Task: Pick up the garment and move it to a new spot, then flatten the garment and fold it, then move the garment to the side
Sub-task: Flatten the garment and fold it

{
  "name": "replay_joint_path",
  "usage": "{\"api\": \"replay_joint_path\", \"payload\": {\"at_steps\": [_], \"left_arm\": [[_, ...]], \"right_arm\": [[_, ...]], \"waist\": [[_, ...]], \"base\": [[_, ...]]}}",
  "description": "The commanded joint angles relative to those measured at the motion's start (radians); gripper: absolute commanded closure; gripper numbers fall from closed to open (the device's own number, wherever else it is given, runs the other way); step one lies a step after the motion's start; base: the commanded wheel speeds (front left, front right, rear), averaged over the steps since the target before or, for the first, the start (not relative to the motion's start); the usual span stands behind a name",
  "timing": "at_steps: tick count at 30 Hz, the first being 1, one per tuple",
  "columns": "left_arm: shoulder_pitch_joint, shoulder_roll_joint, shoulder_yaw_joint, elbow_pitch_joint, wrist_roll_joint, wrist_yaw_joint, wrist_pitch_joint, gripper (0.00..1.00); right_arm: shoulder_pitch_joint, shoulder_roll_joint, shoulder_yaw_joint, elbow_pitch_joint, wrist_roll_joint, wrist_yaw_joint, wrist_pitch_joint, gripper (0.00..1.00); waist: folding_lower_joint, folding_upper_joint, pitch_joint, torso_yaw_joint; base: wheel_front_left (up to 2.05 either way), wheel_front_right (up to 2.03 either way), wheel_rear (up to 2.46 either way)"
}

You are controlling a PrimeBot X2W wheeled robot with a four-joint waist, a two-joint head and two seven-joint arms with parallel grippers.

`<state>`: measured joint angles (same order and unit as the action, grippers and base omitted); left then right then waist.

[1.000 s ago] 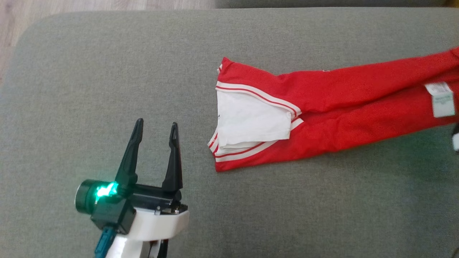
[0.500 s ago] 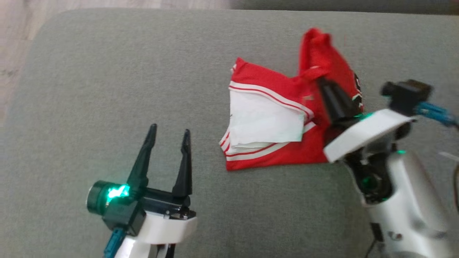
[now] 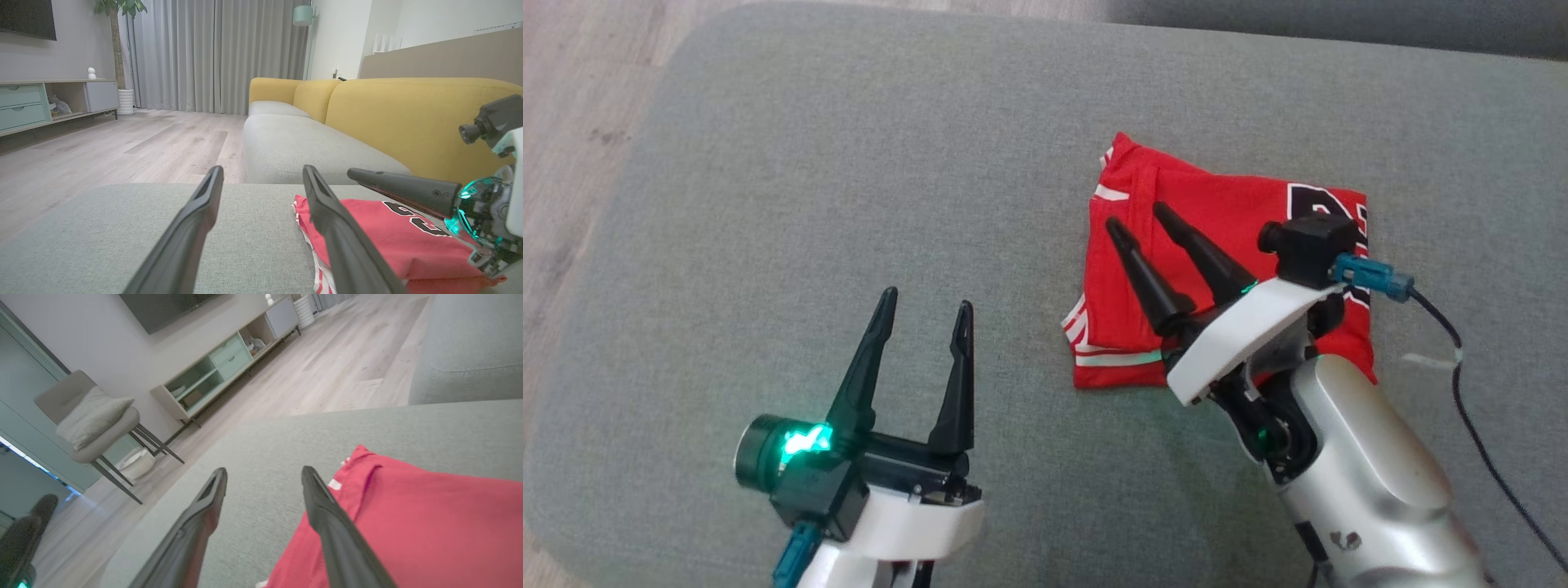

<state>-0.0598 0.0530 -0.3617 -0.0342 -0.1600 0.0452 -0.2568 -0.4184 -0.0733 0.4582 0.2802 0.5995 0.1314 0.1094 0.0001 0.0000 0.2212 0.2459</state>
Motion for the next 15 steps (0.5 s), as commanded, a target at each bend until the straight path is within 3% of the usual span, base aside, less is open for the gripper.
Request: {"api": "replay_joint_path", "payload": {"at_steps": [1,6,15], "left_arm": [[-0.025,-0.003,0.024,-0.027,-0.008,0.008,-0.005,0.00],[-0.006,-0.003,0.043,-0.022,-0.006,0.009,-0.005,0.00],[0.038,-0.003,0.093,0.001,-0.021,0.014,-0.005,0.00]], "right_arm": [[-0.033,0.023,0.021,-0.039,0.016,-0.001,-0.025,0.00],[-0.014,0.014,-0.034,-0.052,0.009,-0.001,-0.112,0.00],[0.133,-0.139,-0.134,-0.059,-0.094,-0.001,-0.339,0.00]], "waist": [[-0.0001,0.0000,-0.005,0.002],[-0.0001,0.0000,-0.032,-0.006],[-0.0001,0.0000,-0.103,-0.073]], "base": [[0.00,0.00,0.00],[0.00,0.00,0.00],[0.00,0.00,0.00]]}}
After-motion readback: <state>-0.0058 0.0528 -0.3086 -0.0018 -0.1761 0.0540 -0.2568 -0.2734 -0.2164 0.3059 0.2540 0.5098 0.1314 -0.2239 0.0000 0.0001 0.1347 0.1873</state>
